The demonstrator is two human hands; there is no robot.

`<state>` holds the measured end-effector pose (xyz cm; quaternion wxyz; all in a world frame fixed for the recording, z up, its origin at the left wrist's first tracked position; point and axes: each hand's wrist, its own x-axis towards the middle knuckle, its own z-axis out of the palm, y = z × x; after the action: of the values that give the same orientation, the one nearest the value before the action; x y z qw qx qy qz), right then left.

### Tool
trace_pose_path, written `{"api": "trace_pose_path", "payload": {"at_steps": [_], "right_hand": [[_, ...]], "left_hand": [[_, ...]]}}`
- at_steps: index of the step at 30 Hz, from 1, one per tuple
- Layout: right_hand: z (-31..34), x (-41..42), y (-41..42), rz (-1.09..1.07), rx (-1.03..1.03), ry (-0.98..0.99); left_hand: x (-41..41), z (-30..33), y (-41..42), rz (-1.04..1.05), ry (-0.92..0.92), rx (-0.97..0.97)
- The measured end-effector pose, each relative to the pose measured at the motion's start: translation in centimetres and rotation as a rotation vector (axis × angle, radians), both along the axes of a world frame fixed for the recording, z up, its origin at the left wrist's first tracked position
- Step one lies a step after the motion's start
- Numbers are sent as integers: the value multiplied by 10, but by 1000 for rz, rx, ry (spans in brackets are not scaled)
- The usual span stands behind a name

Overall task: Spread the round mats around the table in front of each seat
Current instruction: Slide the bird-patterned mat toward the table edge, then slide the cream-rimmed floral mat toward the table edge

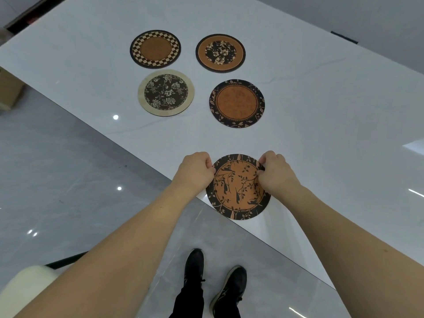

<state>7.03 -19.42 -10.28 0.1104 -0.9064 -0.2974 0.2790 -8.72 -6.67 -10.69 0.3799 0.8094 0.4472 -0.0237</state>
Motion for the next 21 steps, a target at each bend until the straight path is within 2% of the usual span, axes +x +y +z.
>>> {"api": "trace_pose_path", "payload": {"at_steps": [4, 9, 12, 21], "right_hand": [[7, -2, -1, 10, -6, -15], [41, -22, 12, 114, 102, -188], [68, -45, 32, 186, 207, -156], [108, -87, 100, 292, 316, -51]], "left_hand": [[1, 4, -2, -9, 46, 30], [-17, 26, 16, 21, 22, 166], [-36, 48, 35, 66, -8, 161], [-84, 92, 96, 257, -43, 115]]}}
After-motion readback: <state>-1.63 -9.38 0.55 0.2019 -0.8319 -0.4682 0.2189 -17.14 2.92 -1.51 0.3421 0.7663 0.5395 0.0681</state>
